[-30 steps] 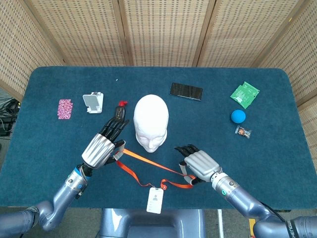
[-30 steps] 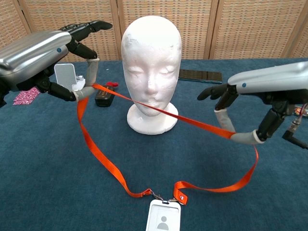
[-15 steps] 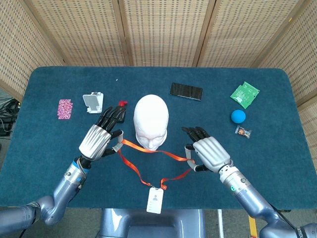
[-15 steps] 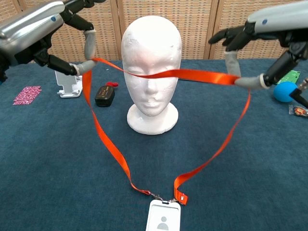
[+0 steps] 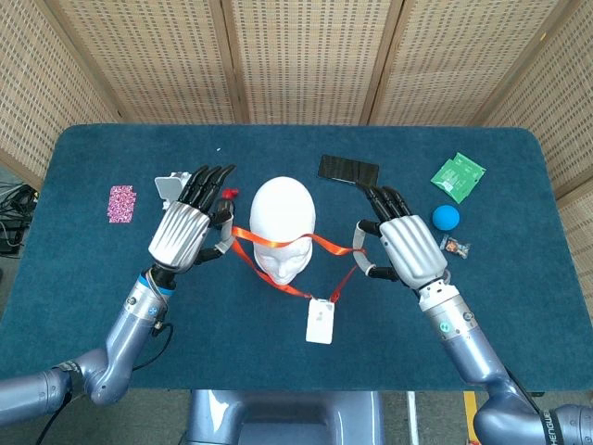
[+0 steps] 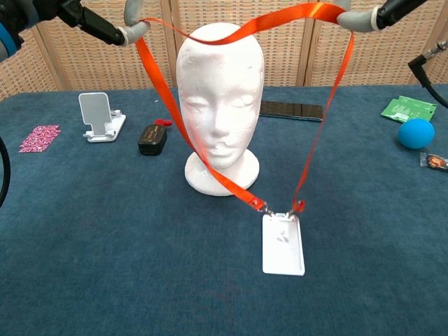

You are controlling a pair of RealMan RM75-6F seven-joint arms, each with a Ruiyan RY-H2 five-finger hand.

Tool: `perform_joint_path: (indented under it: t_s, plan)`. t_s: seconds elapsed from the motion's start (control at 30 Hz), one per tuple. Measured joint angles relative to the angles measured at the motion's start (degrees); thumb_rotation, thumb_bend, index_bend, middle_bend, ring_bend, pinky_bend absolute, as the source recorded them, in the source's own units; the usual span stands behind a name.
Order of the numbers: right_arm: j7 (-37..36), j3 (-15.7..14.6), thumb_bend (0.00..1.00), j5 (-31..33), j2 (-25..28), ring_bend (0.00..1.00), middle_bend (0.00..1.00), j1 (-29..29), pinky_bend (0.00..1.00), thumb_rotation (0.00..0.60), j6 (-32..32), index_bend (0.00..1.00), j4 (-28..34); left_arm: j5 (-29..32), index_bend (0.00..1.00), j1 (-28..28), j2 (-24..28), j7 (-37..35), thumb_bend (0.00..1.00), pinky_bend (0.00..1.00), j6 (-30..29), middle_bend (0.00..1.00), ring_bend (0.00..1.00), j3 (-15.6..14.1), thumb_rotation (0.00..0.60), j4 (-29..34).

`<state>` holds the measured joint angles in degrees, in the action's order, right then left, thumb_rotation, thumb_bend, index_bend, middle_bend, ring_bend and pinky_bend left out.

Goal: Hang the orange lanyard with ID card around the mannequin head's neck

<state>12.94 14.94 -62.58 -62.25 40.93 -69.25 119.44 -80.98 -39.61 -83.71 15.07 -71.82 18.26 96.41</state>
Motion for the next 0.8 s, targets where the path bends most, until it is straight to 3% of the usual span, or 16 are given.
perform_joint_path:
  t_s: [0.4,0.8]
  plan:
    - [3.59,4.95,0.63,9.59,-0.88,0.00,0.05,5.03,0.00,0.600,3.29,0.75,-2.47,11.84,0.74,-2.61,2.85,7.56,0.41,0.00,3.13,0.00,0.00,4.44,0.600,3.11]
    - [6.66,8.64,0.63,18.97,-4.07,0.00,0.05,11.35,0.00,0.600,6.44,0.75,-10.14,20.81,0.74,-8.67,1.71,9.60,0.41,0.00,6.93,0.00,0.00,8.20,0.600,-2.55]
